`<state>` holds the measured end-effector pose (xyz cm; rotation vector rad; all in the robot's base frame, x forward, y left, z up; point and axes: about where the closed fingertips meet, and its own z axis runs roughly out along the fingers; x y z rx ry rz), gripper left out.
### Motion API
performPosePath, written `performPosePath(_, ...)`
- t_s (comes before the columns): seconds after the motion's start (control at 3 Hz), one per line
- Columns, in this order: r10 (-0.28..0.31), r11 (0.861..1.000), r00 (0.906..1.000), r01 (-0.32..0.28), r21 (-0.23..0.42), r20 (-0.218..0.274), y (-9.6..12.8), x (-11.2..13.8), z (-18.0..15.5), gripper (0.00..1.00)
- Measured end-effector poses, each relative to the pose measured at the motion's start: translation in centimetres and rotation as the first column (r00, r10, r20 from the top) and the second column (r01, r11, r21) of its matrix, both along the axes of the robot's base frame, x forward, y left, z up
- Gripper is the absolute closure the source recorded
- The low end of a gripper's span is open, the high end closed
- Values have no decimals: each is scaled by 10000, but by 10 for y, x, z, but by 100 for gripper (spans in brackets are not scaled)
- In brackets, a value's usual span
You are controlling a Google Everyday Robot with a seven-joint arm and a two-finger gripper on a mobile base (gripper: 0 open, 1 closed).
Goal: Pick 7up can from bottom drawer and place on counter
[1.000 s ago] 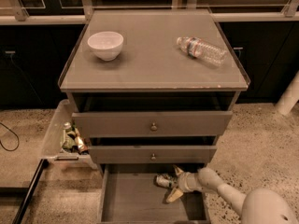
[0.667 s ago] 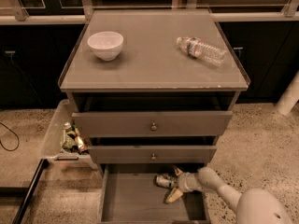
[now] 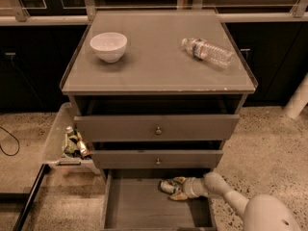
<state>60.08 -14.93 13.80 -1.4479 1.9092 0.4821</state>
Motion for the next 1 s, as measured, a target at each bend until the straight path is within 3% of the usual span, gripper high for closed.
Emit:
performPosePath(0.67, 1, 10000, 10000, -1, 1, -1, 0, 0, 0, 86)
performPosePath(1.0, 1, 10000, 10000, -1, 2, -2, 0, 0, 0, 100)
